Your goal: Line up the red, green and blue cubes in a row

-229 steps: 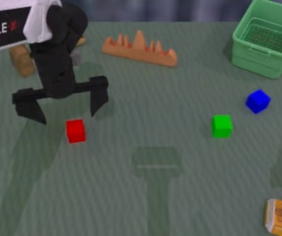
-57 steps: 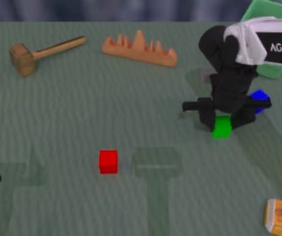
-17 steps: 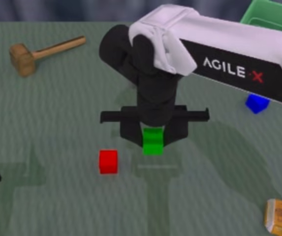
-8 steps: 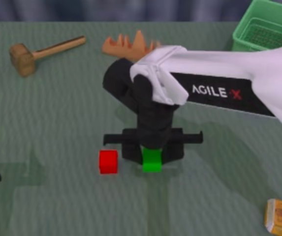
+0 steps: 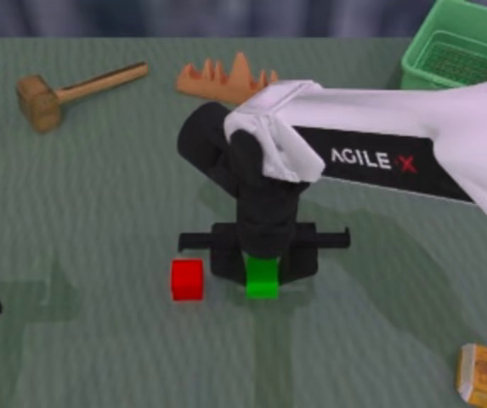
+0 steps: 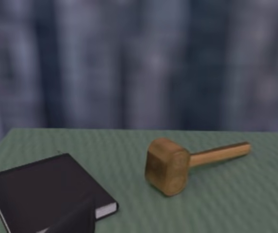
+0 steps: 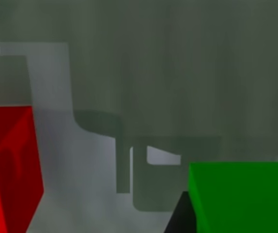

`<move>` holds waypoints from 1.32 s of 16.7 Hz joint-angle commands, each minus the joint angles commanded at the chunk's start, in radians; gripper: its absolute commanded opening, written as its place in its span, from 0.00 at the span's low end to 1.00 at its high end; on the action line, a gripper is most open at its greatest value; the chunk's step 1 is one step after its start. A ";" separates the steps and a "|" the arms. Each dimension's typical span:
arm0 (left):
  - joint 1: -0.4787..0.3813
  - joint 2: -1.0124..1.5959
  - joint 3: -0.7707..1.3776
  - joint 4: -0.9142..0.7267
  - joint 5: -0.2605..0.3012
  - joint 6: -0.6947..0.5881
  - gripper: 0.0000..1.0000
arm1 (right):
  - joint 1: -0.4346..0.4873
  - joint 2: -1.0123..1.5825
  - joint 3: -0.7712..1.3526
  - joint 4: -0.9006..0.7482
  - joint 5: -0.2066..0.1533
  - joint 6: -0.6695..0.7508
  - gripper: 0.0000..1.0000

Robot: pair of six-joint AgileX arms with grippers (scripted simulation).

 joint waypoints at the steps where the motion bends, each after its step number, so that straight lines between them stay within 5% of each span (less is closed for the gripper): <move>1: 0.000 0.000 0.000 0.000 0.000 0.000 1.00 | 0.000 0.000 0.000 0.000 0.000 0.000 0.45; 8: 0.000 0.000 0.000 0.000 0.000 0.000 1.00 | 0.000 0.000 0.000 0.000 0.000 0.000 0.98; 22: 0.000 0.000 0.000 0.000 0.000 0.000 1.00 | 0.002 -0.026 0.083 -0.111 0.000 0.003 1.00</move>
